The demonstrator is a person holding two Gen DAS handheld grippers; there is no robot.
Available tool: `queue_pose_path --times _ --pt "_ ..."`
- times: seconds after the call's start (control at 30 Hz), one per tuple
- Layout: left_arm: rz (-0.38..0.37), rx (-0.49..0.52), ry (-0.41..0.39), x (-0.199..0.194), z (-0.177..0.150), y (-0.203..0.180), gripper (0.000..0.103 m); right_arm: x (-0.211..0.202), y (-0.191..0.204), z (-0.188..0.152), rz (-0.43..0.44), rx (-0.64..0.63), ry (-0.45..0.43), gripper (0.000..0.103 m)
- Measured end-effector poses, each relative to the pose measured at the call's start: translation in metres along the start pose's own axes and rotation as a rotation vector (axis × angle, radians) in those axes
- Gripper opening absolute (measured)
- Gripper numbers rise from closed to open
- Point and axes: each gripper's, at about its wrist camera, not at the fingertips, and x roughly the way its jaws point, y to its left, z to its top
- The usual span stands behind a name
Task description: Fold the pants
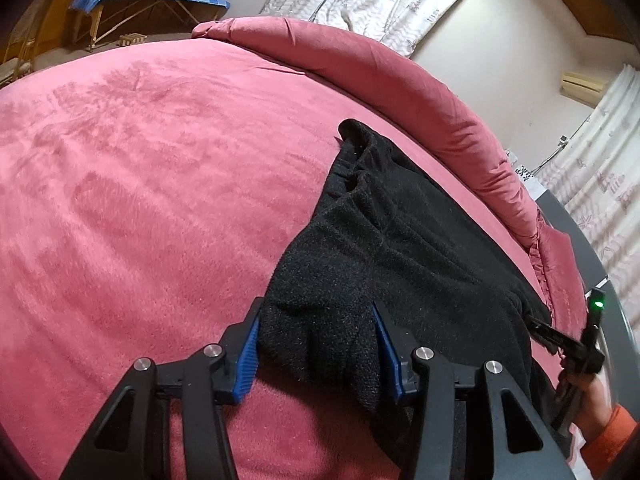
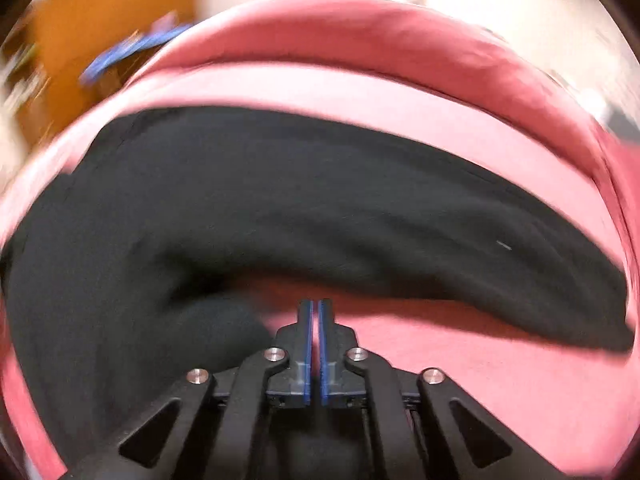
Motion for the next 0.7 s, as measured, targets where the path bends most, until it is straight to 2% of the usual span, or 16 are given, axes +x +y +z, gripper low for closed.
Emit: queue_pose_path --times 0.03,0.07,0.13,0.17,0.2,0.27,0.3,0.33,0.37,0.4,0.43,0.47,0.53,0.6,0.63,0.7 --pt "-0.001 0.000 -0.001 0.000 0.000 0.000 0.051 0.007 -0.015 0.001 -0.002 0.077 0.018 0.002" --pt "-0.003 0.000 -0.003 -0.002 0.000 0.001 0.051 0.017 -0.030 -0.002 0.050 0.154 0.063 0.003" --pt "-0.005 -0.002 -0.005 -0.001 -0.001 0.002 0.051 0.014 -0.031 -0.008 0.124 0.164 0.056 0.006" --pt "-0.012 -0.009 -0.007 -0.001 0.000 0.003 0.052 0.006 -0.024 -0.012 0.161 0.134 0.038 0.017" --pt "-0.025 -0.022 -0.010 0.000 0.000 0.004 0.058 0.000 -0.017 -0.014 0.212 0.117 0.032 0.037" --pt "-0.059 -0.057 -0.020 0.001 0.001 0.008 0.063 -0.010 -0.001 -0.017 0.291 0.085 0.022 0.057" --pt "-0.060 -0.059 -0.020 0.001 0.001 0.009 0.062 -0.012 0.011 -0.018 0.305 0.042 0.023 0.060" --pt "-0.052 -0.050 -0.016 0.001 0.001 0.008 0.057 -0.009 0.024 -0.017 0.286 -0.013 0.028 0.060" --pt "-0.034 -0.028 -0.009 -0.001 0.002 0.006 0.054 -0.001 0.039 -0.017 0.212 -0.093 0.055 0.053" --pt "-0.030 -0.020 -0.005 -0.003 0.003 0.005 0.045 0.007 0.050 -0.017 0.176 -0.131 0.089 0.029" --pt "-0.043 -0.028 -0.007 -0.010 0.004 0.006 0.040 0.015 0.055 -0.017 0.131 -0.149 0.113 0.025" --pt "-0.050 -0.034 -0.023 -0.017 0.005 0.005 0.039 0.016 0.052 -0.011 0.128 -0.125 0.097 0.010" --pt "-0.062 -0.034 -0.061 -0.035 0.008 0.004 0.039 0.010 0.027 0.004 0.161 0.045 0.047 0.002" --pt "-0.051 -0.019 -0.054 -0.039 0.007 0.003 0.039 0.009 0.002 0.012 0.188 0.206 0.004 0.002" --pt "-0.011 0.007 -0.022 -0.033 0.005 0.002 0.040 0.013 -0.002 0.011 0.192 0.240 0.009 0.002" --pt "0.042 0.013 0.056 -0.019 0.006 0.003 0.046 0.033 0.002 0.005 0.173 0.245 0.077 0.006"
